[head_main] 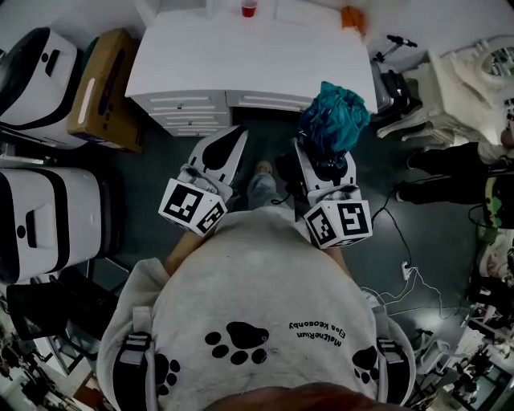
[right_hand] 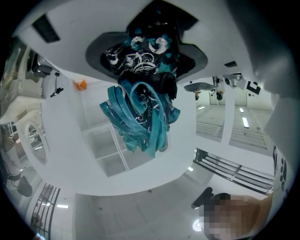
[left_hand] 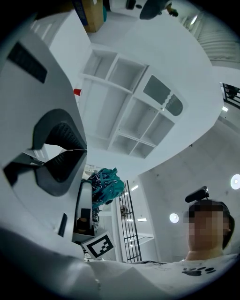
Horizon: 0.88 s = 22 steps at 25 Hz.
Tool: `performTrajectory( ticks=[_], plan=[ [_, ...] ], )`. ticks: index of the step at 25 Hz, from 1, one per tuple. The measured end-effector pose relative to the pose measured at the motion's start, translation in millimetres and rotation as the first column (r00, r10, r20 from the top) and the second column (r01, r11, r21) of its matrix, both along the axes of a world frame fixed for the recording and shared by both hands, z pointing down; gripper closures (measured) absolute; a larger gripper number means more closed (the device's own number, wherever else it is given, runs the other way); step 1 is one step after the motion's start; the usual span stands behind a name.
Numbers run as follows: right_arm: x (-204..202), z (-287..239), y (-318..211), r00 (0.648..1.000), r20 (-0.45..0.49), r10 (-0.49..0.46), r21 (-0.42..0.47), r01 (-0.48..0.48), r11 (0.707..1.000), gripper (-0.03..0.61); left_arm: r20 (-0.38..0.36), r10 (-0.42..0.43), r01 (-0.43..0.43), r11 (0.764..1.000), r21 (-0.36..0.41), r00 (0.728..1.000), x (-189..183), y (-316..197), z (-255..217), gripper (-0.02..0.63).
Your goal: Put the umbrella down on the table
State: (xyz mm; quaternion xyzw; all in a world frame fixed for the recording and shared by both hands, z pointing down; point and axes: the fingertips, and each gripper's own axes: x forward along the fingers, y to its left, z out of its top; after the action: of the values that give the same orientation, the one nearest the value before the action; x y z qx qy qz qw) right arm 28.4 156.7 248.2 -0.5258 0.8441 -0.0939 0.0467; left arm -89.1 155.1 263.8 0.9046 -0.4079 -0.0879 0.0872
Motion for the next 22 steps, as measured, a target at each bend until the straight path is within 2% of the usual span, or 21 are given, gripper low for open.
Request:
performTrajectory(
  ticks=[6, 15, 22],
  plan=[
    [23.8, -2.2, -109.0, 0.999, -0.003, -0.033, -0.011, 0.033, 0.999, 0.299, 0.005, -0.026, 0.026, 1.0, -0.009, 1.0, 23.4, -100.5, -2.0, 0.595],
    [48.1, 4.5, -243.2, 0.995, 0.017, -0.101, -0.054, 0.102, 0.993, 0.299, 0.023, -0.071, 0.072, 0.997, -0.041, 0.997, 53.7, -230.1, 1.7, 0.595],
    [50.7, 7.3, -253.7, 0.991, 0.026, -0.132, -0.068, 0.133, 0.989, 0.299, 0.029, -0.117, 0.118, 0.992, -0.037, 0.993, 52.1, -230.1, -0.2, 0.595]
  ],
)
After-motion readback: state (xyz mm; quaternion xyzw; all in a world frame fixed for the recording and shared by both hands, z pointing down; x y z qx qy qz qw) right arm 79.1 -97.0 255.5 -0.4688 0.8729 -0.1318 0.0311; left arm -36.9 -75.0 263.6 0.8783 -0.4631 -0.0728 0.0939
